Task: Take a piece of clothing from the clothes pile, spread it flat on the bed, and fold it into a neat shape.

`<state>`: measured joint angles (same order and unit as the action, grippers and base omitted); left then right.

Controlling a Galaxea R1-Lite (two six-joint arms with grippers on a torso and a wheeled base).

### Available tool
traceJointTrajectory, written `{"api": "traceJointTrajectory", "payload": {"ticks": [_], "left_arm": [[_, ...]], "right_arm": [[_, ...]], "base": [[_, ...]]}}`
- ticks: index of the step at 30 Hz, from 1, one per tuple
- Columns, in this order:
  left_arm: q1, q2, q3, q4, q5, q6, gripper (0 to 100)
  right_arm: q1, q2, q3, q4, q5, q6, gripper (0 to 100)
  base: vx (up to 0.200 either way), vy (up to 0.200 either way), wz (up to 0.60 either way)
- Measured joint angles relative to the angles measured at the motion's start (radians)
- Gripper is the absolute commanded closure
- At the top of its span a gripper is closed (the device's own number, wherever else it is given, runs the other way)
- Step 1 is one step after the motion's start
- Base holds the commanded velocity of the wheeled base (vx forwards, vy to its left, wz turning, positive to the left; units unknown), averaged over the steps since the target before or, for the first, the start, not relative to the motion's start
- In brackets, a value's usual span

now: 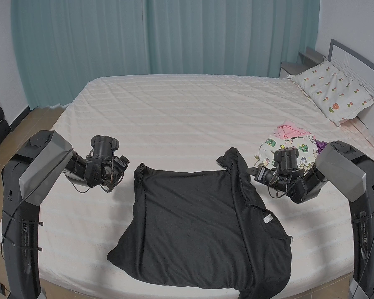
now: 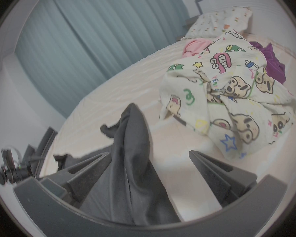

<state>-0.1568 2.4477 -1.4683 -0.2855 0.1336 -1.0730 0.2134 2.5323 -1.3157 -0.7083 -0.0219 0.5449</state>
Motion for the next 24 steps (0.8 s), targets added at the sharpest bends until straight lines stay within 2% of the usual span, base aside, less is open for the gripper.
{"api": "traceJointTrajectory", "payload": {"ticks": [8,17,18,24], "left_arm": [[0.000,-0.103,0.232,-0.051,-0.063,-0.048,0],[-0.005,-0.188,0.415,-0.188,-0.091,-0.106,0],[-0.006,-0.195,0.427,-0.191,-0.094,-0.109,0],[-0.014,-0.226,0.462,-0.197,-0.102,-0.141,0]], "right_arm": [[0.005,-0.070,0.247,-0.101,0.058,-0.255,0],[0.059,-0.089,0.297,-0.095,0.059,-0.358,0],[0.063,-0.086,0.296,-0.081,0.057,-0.375,100],[0.073,-0.054,0.270,-0.026,0.020,-0.417,100]], "base": [[0.000,0.000,0.00],[0.000,0.000,0.00],[0.000,0.000,0.00],[0.000,0.000,0.00]]}}
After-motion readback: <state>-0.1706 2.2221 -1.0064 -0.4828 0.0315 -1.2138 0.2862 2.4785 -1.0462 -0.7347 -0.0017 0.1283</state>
